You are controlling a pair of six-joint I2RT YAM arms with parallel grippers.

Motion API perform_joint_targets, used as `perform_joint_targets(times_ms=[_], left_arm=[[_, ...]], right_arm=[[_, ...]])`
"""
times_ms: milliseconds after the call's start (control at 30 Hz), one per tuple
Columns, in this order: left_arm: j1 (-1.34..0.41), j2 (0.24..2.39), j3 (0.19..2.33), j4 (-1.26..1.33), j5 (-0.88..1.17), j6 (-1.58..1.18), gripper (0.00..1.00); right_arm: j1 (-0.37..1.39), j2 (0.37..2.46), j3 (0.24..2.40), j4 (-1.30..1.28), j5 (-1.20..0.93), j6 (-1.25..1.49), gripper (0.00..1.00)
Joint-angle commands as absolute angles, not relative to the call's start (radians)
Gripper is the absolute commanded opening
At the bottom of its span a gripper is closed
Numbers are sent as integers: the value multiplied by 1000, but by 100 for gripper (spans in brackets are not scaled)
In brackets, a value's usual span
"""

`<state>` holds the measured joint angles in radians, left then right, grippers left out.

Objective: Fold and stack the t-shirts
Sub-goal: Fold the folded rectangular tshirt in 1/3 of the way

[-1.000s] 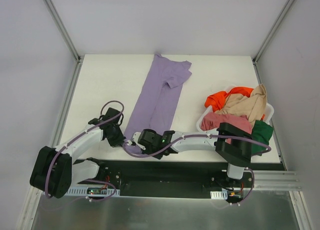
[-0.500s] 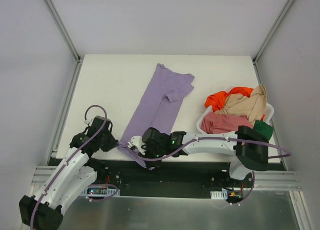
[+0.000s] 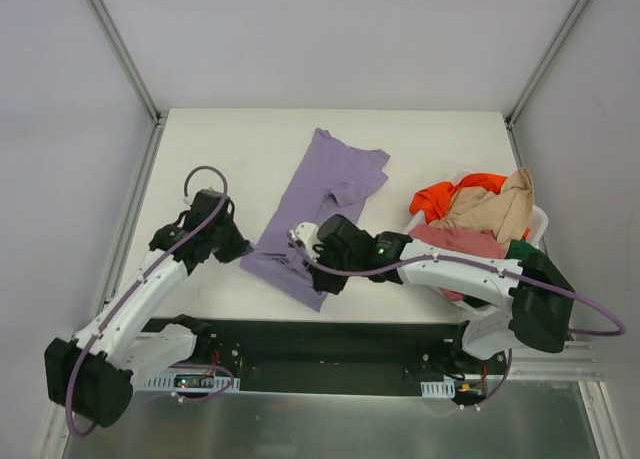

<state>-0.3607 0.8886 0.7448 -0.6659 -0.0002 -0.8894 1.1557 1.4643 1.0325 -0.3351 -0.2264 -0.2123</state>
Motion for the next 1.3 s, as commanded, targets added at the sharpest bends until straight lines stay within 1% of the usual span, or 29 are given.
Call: perform_joint_targets(times_ms=[0, 267, 433, 533, 767, 933, 1033, 1167, 1267], left_arm=[[-368, 1049, 873, -543, -32, -832, 0], [-368, 1383, 1124, -466, -37, -763, 0], [-367, 1573, 1291, -465, -32, -709, 0], [-364, 1663, 1357, -465, -17, -693, 0], [-342, 1779, 1443, -466, -54, -680, 0], [-327, 1841, 1474, -465, -25, -670, 0], [-324, 1862, 1477, -465, -40, -675, 0], [-318, 1902, 1502, -466, -9, -658, 0], [-318, 1931, 1512, -466, -2, -657, 1]], right_arm=[[1050, 1423, 1051, -408, -140, -235, 0], [873, 1517, 1143, -423, -78, -287, 1], [776, 1597, 1222, -439, -86, -322, 0], [732, 1649, 1261, -439, -104, -340, 0], [660, 1788, 1371, -422, -115, -388, 0], [630, 1850, 1413, -420, -115, -394, 1], [618, 1876, 1414, -399, -97, -396, 3], [612, 1910, 1425, -391, -106, -387, 4], [609, 1924, 1422, -373, -91, -380, 9]])
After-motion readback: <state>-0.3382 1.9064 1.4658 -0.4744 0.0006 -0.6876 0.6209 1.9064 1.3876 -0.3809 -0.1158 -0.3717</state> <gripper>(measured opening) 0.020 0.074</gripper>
